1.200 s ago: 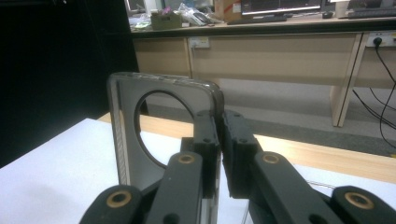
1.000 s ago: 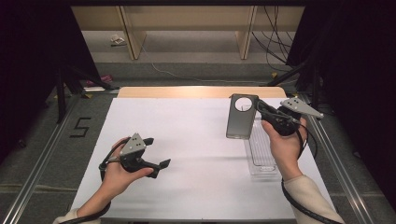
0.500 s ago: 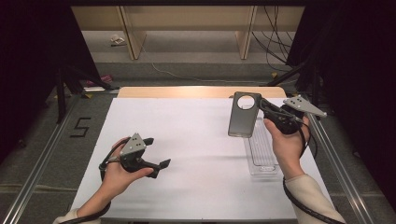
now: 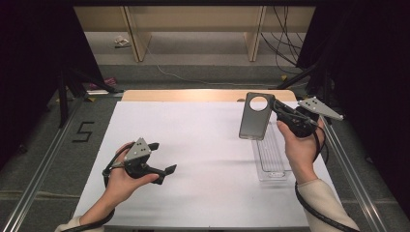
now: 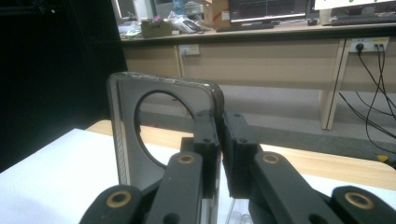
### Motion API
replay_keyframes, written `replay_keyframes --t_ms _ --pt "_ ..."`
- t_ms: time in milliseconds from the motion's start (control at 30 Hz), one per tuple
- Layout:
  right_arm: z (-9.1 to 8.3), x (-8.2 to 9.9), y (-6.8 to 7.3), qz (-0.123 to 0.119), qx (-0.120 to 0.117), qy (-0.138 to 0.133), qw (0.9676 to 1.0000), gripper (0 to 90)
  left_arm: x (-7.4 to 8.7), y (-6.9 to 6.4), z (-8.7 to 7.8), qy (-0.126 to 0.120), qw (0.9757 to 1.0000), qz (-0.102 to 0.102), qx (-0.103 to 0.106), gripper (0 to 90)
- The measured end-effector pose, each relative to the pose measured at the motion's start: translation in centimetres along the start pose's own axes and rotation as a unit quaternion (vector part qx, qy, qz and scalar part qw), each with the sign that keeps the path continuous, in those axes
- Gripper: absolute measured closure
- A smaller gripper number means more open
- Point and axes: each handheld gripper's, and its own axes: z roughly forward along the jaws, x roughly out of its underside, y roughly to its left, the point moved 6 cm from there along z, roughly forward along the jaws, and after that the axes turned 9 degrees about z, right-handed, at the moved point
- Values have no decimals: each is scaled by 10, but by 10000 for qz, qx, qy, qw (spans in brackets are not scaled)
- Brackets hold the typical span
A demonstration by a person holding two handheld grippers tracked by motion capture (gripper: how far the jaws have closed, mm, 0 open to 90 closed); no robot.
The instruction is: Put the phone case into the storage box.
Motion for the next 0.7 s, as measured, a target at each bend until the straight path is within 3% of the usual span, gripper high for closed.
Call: replay_keyframes --t_ms 700 --pt "-2 -5 -8 10 102 -71 9999 854 0 0 0 0 10000 1 -3 3"
